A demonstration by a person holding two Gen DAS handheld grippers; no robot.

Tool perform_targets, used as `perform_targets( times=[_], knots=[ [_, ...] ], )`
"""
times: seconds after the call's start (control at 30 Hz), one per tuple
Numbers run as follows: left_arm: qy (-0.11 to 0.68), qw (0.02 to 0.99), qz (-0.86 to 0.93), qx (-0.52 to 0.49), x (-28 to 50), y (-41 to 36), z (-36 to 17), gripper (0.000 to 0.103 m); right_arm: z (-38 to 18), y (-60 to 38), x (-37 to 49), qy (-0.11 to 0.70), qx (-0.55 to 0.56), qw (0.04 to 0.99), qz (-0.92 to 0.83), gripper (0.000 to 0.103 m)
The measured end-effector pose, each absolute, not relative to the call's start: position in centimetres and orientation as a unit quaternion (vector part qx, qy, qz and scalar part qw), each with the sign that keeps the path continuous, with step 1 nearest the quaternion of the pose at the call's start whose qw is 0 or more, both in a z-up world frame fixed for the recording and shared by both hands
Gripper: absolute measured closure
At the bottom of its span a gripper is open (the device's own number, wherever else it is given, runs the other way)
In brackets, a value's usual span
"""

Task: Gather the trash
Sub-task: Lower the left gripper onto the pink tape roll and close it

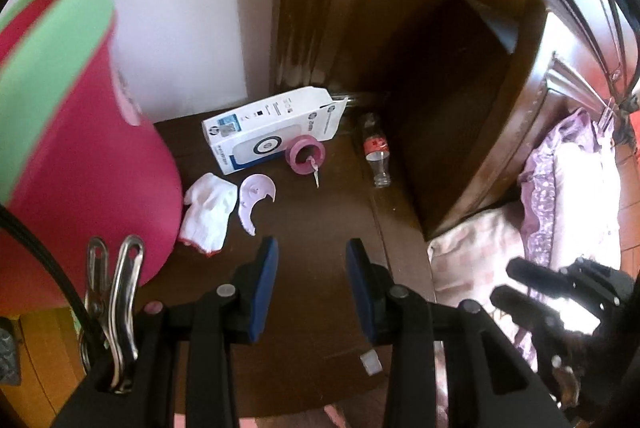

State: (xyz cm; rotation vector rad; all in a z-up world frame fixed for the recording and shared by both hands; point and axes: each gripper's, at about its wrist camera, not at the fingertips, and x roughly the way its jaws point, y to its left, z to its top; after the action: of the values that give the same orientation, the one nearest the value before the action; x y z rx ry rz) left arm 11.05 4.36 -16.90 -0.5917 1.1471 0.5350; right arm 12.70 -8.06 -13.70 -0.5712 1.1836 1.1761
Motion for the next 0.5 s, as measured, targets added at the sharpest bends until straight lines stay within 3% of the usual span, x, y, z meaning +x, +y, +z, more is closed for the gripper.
perform_targets(
  times=[0.5],
  knots=[
    [0.508, 0.750, 0.259, -0.336, 17.4, 8.0, -25.0, 0.067, -19.7, -8.2, 13.3, 0.551, -0.246, 0.631, 0.488, 0.078]
  ],
)
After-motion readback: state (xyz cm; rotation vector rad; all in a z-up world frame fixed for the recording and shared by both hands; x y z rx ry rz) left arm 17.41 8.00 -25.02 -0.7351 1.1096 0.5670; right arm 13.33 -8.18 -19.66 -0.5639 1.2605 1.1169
